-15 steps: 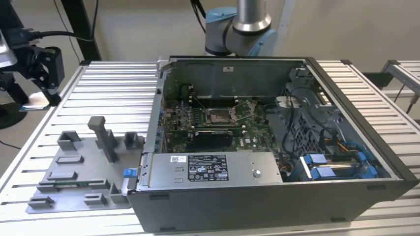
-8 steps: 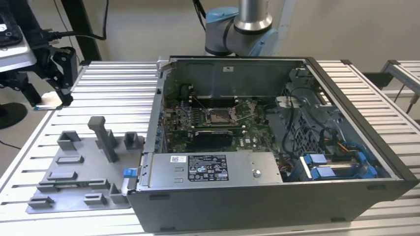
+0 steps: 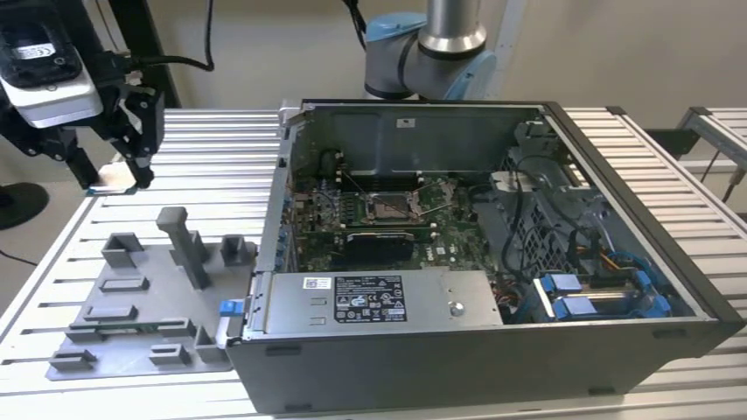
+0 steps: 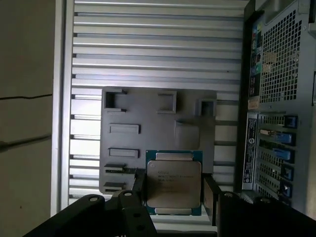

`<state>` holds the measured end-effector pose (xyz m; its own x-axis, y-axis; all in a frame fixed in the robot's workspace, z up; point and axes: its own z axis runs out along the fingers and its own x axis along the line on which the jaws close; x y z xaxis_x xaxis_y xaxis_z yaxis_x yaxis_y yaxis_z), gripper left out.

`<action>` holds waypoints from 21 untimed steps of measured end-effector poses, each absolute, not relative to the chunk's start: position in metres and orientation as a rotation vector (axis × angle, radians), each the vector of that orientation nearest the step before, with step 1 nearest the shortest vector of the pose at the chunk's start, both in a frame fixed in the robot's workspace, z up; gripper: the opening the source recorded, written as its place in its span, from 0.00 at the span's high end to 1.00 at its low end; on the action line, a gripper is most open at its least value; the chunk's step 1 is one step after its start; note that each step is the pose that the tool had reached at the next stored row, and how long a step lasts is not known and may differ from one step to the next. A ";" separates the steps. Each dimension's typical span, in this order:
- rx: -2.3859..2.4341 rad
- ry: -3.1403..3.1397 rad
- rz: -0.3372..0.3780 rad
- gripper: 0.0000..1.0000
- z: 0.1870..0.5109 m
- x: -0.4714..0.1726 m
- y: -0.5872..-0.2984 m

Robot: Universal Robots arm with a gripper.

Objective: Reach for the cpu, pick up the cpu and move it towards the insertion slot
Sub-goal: 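Pick up the cpu and move it towards the insertion slot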

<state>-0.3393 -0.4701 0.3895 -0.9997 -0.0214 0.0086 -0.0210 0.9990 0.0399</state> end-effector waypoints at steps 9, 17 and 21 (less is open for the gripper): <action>0.033 -3.129 -0.062 1.00 0.390 -0.314 -0.470; 0.033 -3.129 -0.062 1.00 0.390 -0.298 -0.470; 0.033 -3.129 -0.062 1.00 0.390 -0.287 -0.470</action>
<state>-0.2867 -0.4702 0.3895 -0.9997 -0.0214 0.0115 -0.0209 0.9990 0.0400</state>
